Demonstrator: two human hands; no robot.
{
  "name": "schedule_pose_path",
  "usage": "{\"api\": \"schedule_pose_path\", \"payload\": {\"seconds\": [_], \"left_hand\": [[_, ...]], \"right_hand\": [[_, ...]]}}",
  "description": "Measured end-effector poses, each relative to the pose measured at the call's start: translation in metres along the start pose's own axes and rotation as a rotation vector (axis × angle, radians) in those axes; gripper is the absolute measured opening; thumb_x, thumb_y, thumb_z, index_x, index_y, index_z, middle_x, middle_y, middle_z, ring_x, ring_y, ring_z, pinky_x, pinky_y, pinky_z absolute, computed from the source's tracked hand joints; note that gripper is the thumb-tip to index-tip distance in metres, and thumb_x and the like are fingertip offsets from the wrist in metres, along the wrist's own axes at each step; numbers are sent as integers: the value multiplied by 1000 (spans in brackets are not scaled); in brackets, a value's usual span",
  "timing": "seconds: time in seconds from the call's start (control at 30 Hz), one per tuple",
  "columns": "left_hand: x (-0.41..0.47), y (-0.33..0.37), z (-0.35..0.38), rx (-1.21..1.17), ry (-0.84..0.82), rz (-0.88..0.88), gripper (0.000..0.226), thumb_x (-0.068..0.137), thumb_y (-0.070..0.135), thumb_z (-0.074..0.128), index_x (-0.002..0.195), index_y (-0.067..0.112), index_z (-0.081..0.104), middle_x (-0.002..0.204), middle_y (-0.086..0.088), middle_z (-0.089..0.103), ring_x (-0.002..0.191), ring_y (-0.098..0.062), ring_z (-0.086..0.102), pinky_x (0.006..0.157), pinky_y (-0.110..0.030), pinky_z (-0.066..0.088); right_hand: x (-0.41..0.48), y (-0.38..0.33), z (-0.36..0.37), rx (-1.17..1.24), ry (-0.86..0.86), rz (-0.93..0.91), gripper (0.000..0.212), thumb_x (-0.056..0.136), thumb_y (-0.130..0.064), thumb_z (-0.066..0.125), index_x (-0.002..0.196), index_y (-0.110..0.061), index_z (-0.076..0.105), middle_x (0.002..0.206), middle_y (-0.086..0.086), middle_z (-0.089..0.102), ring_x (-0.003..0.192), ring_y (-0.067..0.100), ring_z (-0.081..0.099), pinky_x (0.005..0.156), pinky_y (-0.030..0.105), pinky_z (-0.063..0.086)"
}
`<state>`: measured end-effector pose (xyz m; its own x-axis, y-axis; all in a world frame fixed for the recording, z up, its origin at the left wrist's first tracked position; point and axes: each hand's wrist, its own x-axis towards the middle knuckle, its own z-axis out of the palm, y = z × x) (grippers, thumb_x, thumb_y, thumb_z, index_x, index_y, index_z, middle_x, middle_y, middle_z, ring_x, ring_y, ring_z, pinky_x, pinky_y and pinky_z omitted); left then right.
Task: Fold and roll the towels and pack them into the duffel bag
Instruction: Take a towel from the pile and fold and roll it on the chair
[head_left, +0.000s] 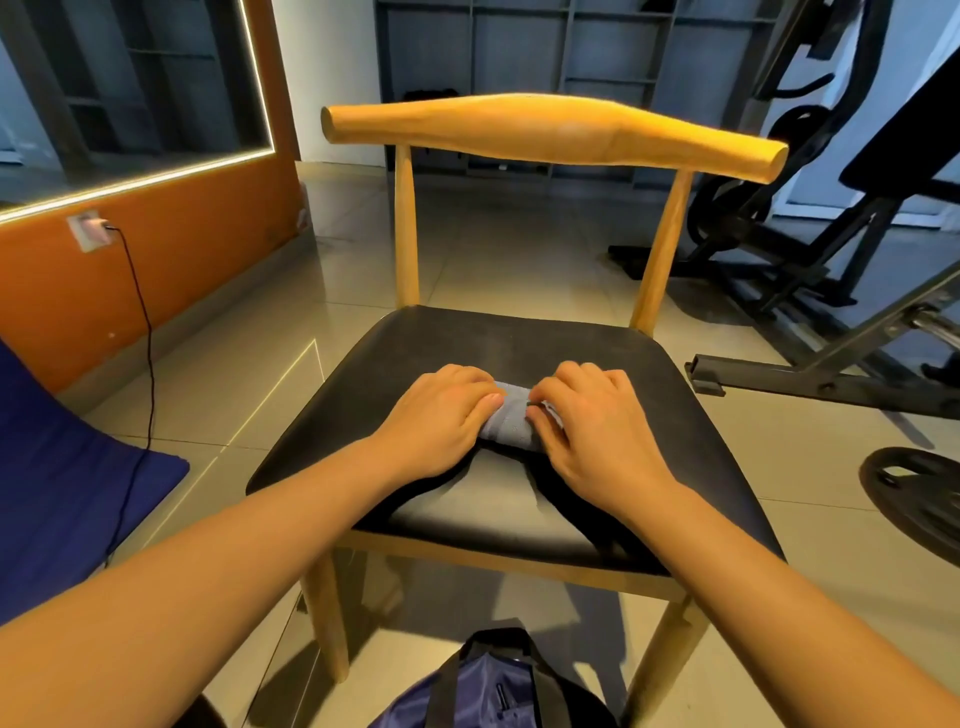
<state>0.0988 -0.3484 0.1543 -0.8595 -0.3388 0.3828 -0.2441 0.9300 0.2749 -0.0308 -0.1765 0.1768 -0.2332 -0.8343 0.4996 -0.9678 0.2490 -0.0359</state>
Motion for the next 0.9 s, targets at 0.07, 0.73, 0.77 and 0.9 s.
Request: {"api": "schedule_pose_path", "payload": {"seconds": [0.07,0.73,0.77,0.9], "left_hand": [[6,-1,0,-12,-34,-27,44,109,40,33,128,18,66,129,1,65,119,-16,55,105,-42,43],[48,-24,16,-123,-235,-83,56,98,65,24,119,36,66,109,8,64,104,-14,54,97,-45,47],[53,-23,13,-112,-256,-84,52,99,64,26,118,36,66,109,8,64,103,-15,54,97,-45,47],[75,-17,0,-123,-376,-223,46,99,63,41,115,27,64,112,3,63,105,-18,57,96,-41,48]], "right_hand": [[-2,2,3,6,-13,-19,32,100,-42,44,96,-22,69,94,-4,58,86,18,51,82,39,42],[16,30,24,344,-138,258,28,104,-36,48,123,-24,65,114,-2,65,107,20,54,96,40,43],[18,33,26,357,-164,278,28,105,-36,46,122,-26,66,114,-2,64,106,21,54,95,42,43],[27,40,27,343,-253,352,32,107,-38,36,111,-29,67,110,-2,61,103,24,54,92,44,44]]}}
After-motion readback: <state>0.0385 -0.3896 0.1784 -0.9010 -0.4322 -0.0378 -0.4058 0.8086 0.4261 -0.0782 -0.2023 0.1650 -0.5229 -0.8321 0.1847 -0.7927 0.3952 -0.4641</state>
